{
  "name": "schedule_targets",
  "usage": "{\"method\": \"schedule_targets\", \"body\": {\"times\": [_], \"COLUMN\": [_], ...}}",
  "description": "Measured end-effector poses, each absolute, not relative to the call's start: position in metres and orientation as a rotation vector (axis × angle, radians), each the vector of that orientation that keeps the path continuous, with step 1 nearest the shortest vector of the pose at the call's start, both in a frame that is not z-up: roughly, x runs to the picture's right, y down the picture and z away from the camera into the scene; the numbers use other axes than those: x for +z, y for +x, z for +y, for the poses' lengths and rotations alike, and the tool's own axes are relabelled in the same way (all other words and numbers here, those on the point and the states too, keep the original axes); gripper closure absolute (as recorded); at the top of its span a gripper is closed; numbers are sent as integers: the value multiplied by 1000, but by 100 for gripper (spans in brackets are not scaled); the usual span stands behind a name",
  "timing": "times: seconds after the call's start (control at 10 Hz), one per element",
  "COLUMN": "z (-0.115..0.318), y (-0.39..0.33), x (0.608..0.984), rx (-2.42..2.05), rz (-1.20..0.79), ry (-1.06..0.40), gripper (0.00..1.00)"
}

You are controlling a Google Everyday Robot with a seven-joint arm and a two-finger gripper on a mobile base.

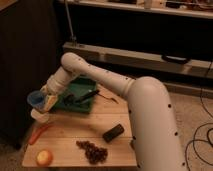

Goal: Stack cups into tray

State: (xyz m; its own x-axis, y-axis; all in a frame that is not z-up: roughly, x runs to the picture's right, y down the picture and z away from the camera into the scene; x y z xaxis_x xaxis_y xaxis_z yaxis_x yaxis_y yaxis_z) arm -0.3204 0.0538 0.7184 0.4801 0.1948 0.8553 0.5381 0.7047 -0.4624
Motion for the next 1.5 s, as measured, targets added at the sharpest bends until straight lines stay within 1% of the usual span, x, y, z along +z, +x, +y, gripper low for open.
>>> {"method": "schedule_targets", "body": {"times": [0.8,0.9,1.0,1.2,1.4,1.5], "z": [63,64,65,67,68,69], "y": [-352,-353,-355,-358,-360,-361], "x": [737,739,740,742,743,744], "rx": [-272,-273,-277,-282,-287,-289], "rz": [-1095,-1096,-1097,-1097,-1095,-1094], "ry": [-833,-836,-840,-845,-849,-851], "gripper": [99,92,80,62,40,34]}}
